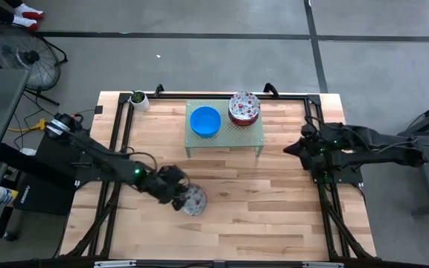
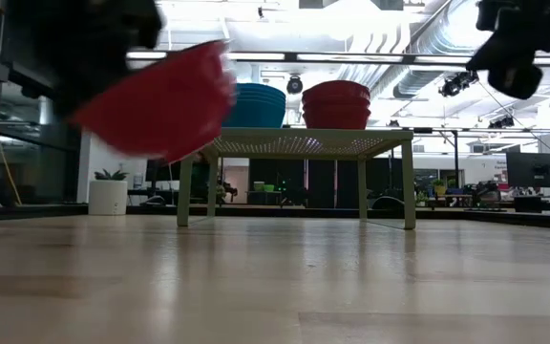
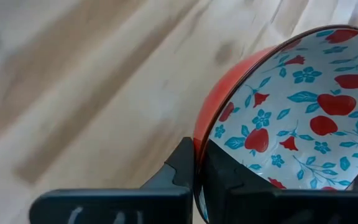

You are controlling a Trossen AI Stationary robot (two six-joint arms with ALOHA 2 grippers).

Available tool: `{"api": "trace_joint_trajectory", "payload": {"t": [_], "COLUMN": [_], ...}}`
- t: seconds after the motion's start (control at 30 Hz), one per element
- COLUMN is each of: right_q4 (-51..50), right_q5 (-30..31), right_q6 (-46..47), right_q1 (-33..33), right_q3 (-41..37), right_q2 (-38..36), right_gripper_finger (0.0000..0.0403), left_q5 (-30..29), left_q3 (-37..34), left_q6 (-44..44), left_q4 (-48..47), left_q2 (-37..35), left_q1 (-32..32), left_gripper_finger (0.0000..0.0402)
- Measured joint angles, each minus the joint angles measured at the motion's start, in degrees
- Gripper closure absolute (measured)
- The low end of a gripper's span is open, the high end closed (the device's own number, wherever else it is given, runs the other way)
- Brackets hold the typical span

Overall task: Pick & Place Mini bowls
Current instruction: Stack the red bowl on top of the red bowls on the shelf

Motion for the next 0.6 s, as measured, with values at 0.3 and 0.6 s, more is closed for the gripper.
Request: {"api": "trace_joint_trajectory", "payload": {"t": [0.3, 0.6], "right_q4": [17.05, 35.74], "right_q5": [5.72, 15.85], "right_q6": [1.49, -7.31], "right_q1": [7.06, 13.18], "right_q3": [-3.73, -3.73], "right_q2": [1.04, 8.16], "right_gripper_finger": [0.0403, 0.0403], "left_q5": [-11.75, -30.76], "left_q3": [16.39, 33.65], "left_q6": [20.23, 44.09], "left_q4": [-0.26, 0.25], "left_q2": [7.02, 11.08], "left_q1": [5.32, 10.09], "left_gripper_finger": [0.0399, 0.0399]}}
